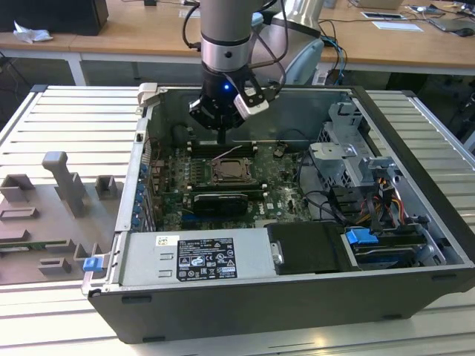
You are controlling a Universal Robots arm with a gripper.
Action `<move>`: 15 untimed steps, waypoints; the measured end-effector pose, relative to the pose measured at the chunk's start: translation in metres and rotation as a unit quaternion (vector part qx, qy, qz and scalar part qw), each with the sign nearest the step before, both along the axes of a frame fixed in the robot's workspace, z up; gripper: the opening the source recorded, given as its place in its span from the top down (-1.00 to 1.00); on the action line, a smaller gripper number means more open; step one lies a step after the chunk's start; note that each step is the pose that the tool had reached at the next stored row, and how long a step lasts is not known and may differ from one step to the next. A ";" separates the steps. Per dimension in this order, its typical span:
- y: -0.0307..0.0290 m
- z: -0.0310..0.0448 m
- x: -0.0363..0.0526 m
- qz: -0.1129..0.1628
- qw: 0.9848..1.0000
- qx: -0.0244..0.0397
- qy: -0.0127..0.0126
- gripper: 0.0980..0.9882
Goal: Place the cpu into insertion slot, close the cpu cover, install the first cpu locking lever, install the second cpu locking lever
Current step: 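Install the first cpu locking lever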
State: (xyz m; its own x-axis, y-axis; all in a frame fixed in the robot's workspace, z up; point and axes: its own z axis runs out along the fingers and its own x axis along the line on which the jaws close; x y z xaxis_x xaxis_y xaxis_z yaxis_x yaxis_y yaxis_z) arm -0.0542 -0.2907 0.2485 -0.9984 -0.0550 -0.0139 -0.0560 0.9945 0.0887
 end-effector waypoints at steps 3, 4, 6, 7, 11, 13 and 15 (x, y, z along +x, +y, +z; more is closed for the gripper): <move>0.0000 -0.0039 0.0015 0.004 1.000 0.000 -0.002 0.98; -0.0001 -0.0049 0.0019 0.009 1.000 0.000 -0.004 0.98; -0.0001 -0.0066 0.0027 0.018 1.000 0.000 -0.005 0.98; -0.0001 -0.0086 0.0034 0.021 1.000 0.000 -0.006 0.98; 0.0003 -0.0147 0.0059 0.022 1.000 0.000 -0.006 0.98; 0.0009 -0.0165 0.0092 0.022 1.000 0.000 -0.006 0.98; 0.0020 -0.0190 0.0127 0.022 1.000 0.000 -0.006 0.98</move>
State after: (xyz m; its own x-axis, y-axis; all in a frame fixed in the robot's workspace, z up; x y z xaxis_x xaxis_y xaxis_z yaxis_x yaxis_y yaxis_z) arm -0.0415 -0.2886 0.2296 -0.9948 -0.0989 -0.0255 -0.1007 0.9910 0.0878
